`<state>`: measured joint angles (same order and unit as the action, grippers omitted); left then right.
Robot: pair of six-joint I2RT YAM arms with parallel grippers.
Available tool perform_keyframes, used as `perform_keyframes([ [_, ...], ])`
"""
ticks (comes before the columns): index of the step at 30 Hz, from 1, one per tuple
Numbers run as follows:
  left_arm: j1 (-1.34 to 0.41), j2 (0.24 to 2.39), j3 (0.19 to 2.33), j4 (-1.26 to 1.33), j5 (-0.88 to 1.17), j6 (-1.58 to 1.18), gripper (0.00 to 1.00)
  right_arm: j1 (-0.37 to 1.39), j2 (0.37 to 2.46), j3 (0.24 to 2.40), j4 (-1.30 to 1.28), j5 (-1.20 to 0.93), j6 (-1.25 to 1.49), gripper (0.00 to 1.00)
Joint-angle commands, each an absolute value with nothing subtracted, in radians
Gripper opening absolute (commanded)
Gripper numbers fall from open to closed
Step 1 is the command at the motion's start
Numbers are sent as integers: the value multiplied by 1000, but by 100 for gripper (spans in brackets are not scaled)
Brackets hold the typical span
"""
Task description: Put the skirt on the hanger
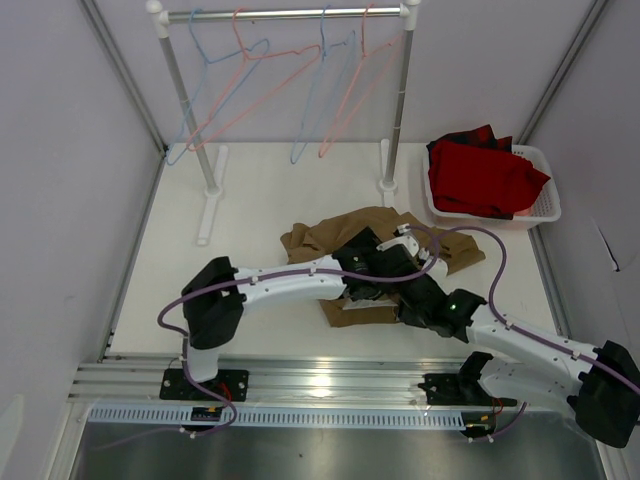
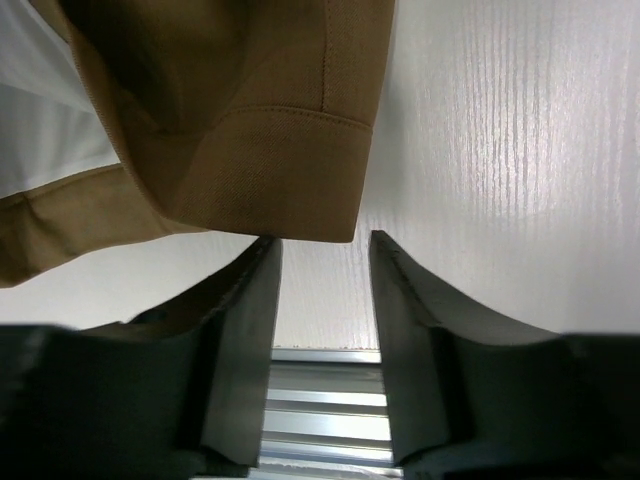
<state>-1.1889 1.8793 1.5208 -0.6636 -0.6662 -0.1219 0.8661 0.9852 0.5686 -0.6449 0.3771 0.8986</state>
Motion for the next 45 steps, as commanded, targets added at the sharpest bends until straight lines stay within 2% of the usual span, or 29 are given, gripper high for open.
perform_keyframes([
  [1,-1177,1919,1580,-699,-663,-81,99,867,988,558,-583,402,920,42],
  [4,-1149,1942,1585,-710,-634,-80,99,867,988,546,-568,402,927,38],
  [11,-1121,1973,1598,-716,-584,-43,99,867,973,519,-535,407,936,36],
  [17,-1091,1988,1586,-735,-575,-46,89,864,974,502,-500,411,945,32],
  [22,-1077,1957,1562,-739,-591,-58,68,858,970,511,-497,422,936,25],
  [24,-1074,1936,1546,-742,-606,-66,50,853,968,525,-508,423,928,20],
  [25,-1074,1927,1542,-742,-606,-69,50,853,968,531,-508,425,925,18],
  [26,-1072,1921,1536,-742,-607,-74,42,854,968,538,-515,426,923,17],
  [28,-1071,1904,1517,-745,-614,-87,35,853,965,563,-535,436,913,12],
  [29,-1068,1887,1502,-747,-615,-98,27,853,965,572,-541,440,911,9],
  [33,-1063,1833,1460,-758,-623,-123,15,850,965,621,-577,463,884,1],
  [35,-1062,1787,1442,-761,-626,-139,7,847,965,655,-595,471,867,0],
  [38,-1051,1738,1417,-767,-608,-162,1,844,968,709,-618,480,839,0],
  [45,-1032,1530,1387,-801,-555,-210,0,857,942,922,-738,521,758,0],
])
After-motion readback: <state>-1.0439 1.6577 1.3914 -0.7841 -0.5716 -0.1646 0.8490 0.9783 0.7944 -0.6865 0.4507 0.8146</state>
